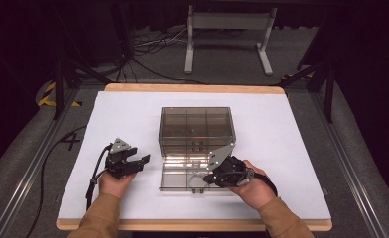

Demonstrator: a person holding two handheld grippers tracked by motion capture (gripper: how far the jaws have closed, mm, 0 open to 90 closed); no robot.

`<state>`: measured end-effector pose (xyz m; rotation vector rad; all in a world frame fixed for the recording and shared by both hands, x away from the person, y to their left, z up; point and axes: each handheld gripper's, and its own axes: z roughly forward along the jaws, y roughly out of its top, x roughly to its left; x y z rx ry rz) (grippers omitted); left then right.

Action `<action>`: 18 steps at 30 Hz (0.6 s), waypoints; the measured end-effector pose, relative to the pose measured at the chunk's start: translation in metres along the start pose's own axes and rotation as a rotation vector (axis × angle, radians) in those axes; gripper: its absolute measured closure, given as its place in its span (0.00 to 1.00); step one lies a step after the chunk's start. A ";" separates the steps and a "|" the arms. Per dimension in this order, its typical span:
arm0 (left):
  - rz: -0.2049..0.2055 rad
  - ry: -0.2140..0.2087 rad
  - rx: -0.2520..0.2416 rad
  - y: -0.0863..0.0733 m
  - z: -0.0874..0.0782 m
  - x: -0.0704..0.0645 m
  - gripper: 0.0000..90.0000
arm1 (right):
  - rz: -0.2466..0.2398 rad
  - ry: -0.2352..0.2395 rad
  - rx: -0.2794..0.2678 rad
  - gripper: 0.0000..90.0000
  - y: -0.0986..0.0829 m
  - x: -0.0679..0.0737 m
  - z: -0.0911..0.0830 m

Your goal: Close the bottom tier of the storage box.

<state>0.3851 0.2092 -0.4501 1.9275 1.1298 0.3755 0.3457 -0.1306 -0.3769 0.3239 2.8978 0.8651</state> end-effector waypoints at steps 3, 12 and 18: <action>0.003 0.001 0.001 0.000 0.000 0.000 0.43 | -0.004 0.014 -0.003 1.00 -0.006 0.000 0.003; 0.004 -0.002 0.000 0.000 0.000 0.000 0.43 | -0.011 0.054 0.053 1.00 -0.008 0.006 0.012; 0.003 -0.002 -0.001 0.000 0.000 0.000 0.43 | -0.024 0.077 0.096 1.00 -0.007 0.009 0.019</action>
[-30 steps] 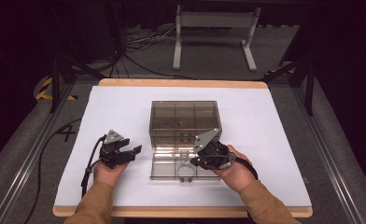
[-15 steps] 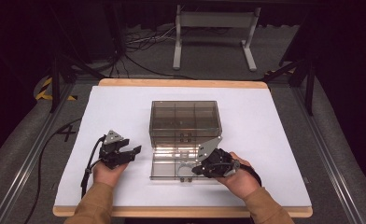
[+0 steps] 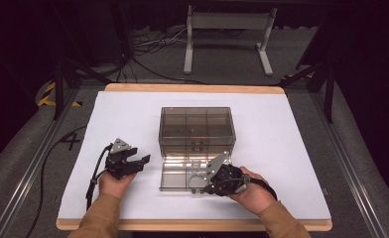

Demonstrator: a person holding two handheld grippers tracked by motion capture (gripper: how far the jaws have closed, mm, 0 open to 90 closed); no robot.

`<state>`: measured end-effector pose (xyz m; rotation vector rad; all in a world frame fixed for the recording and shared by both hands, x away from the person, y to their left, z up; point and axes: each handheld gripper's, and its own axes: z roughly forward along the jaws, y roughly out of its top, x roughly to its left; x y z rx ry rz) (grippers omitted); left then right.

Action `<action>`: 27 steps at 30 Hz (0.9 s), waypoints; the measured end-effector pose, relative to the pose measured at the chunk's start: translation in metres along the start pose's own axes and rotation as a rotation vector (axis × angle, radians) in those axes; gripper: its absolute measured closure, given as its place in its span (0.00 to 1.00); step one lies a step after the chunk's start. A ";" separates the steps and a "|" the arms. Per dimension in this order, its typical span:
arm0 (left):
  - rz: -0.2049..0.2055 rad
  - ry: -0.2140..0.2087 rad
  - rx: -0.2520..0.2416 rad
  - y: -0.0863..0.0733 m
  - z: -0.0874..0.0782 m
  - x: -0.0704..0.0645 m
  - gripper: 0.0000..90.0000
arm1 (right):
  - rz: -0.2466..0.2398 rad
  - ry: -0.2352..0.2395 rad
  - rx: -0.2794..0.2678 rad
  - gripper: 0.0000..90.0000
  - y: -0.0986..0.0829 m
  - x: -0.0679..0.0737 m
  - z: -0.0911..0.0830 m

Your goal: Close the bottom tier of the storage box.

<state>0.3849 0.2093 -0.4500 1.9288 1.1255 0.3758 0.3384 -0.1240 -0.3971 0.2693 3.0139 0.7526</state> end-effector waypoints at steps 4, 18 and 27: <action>-0.001 -0.001 0.001 0.000 0.000 0.000 0.43 | -0.008 0.016 0.035 1.00 0.000 0.002 0.003; -0.001 -0.001 -0.001 0.000 0.000 0.000 0.43 | -0.025 0.027 0.100 1.00 0.003 0.006 0.015; 0.001 0.000 0.001 0.000 0.000 0.000 0.43 | -0.010 0.019 0.136 1.00 0.003 0.006 0.020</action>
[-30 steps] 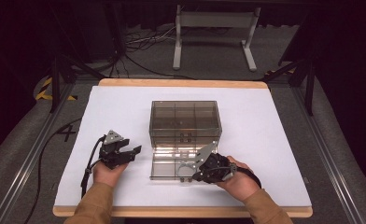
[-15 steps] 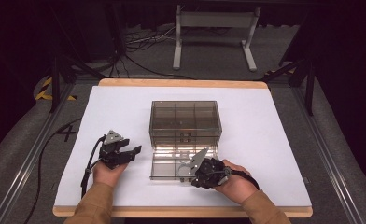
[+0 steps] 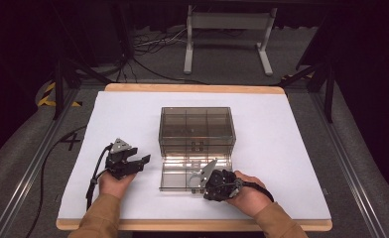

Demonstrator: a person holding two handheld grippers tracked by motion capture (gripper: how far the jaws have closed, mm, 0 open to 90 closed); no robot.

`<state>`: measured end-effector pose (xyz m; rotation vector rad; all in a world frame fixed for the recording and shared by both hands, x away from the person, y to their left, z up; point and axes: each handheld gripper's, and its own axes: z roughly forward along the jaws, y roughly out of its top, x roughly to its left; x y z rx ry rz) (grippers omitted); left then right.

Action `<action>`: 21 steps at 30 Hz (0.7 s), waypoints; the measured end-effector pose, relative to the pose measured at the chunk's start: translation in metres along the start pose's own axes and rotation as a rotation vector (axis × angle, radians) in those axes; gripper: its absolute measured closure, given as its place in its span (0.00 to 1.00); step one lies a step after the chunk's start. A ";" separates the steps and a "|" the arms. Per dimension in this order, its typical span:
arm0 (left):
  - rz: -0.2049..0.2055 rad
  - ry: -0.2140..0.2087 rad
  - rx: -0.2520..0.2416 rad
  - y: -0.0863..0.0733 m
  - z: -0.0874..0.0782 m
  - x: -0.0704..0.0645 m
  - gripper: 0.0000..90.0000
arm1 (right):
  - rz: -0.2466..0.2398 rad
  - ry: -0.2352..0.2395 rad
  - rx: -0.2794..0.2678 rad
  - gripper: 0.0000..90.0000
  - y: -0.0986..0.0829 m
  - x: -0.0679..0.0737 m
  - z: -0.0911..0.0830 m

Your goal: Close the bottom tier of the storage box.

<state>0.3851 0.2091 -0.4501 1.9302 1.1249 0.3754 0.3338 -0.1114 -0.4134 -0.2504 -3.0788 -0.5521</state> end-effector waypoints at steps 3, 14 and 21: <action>0.001 0.000 0.000 0.000 0.000 0.000 0.43 | 0.002 -0.010 0.011 1.00 0.000 -0.001 0.000; 0.000 0.000 0.000 0.000 0.000 0.000 0.43 | 0.009 -0.032 0.012 1.00 0.001 -0.003 0.003; -0.002 0.001 -0.002 0.000 0.000 0.000 0.43 | 0.009 -0.041 0.004 1.00 0.002 -0.003 0.003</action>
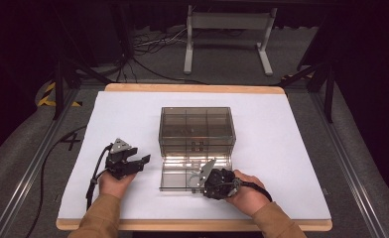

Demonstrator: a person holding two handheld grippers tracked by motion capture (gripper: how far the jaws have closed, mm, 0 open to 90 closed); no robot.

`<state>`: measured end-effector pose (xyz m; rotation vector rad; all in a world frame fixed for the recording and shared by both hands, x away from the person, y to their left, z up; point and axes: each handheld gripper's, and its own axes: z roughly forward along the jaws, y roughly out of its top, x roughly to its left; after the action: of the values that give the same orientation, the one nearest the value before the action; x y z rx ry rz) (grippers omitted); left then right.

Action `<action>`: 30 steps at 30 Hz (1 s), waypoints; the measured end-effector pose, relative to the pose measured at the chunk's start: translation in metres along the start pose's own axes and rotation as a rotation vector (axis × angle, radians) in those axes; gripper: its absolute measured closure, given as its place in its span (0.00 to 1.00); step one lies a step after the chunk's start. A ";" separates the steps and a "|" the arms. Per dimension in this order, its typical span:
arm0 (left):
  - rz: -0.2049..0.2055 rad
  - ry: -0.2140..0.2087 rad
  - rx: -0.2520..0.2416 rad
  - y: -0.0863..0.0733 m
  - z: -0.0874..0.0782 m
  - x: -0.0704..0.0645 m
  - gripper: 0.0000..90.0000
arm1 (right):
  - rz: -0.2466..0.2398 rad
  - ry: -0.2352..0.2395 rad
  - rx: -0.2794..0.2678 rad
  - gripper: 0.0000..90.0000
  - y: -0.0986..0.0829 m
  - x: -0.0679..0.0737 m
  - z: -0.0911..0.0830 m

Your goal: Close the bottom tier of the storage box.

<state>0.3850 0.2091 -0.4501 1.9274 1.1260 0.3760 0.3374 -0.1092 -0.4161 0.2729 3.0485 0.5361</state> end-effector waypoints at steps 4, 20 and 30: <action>0.000 0.001 0.001 0.000 0.000 0.000 0.43 | 0.004 -0.006 -0.003 1.00 0.001 -0.001 0.000; 0.000 0.002 0.007 -0.001 -0.001 -0.001 0.42 | 0.030 -0.041 -0.012 1.00 0.004 -0.012 0.001; 0.003 0.001 0.009 -0.001 -0.001 0.000 0.42 | 0.055 -0.049 -0.018 1.00 0.006 -0.021 0.003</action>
<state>0.3837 0.2095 -0.4498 1.9372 1.1278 0.3735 0.3590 -0.1062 -0.4163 0.3642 2.9950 0.5509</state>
